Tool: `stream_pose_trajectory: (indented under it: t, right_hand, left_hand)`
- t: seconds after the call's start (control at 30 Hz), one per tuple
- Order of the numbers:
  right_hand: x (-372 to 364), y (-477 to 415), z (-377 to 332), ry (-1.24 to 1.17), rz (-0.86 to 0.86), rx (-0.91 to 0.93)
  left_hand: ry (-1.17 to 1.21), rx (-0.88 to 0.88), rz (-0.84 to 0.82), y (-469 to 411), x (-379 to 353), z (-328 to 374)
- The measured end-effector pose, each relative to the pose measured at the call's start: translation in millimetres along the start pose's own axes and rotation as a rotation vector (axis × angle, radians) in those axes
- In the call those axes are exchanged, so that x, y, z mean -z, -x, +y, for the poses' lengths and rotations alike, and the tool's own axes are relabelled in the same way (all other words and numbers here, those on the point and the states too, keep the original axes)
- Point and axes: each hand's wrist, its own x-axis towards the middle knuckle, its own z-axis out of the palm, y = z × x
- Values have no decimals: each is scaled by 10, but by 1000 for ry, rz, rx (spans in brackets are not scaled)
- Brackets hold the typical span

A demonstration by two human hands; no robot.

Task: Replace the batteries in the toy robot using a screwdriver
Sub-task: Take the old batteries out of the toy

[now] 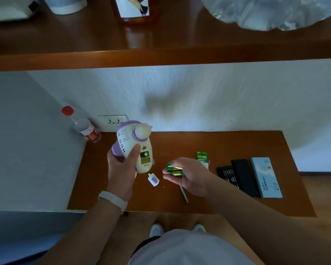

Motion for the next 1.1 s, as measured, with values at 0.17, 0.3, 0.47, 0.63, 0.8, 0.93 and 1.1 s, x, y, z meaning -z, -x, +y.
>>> stream_pose_trajectory:
  t: [0.17, 0.3, 0.47, 0.63, 0.8, 0.93, 1.1]
  right_hand:
    - [367, -342, 125, 646, 109, 100]
    - [491, -746, 228, 624, 200, 136]
    - [538, -1111, 342, 982, 265, 203]
    - [401, -1433, 416, 1280, 318, 397]
    - [338, -1699, 498, 1481, 284, 618]
    - [387, -1860, 527, 1616, 253, 725]
    - [390, -1913, 595, 1628, 298, 733]
  left_hand:
    - [1, 94, 17, -73, 145, -184]
    - [3, 157, 5, -133, 201, -335]
    - [12, 184, -9, -207, 277, -523]
    - [7, 187, -67, -293, 449, -666]
    - [15, 170, -109, -470, 633, -745]
    - [54, 156, -131, -569, 712, -745]
    - [48, 178, -142, -645, 737, -804]
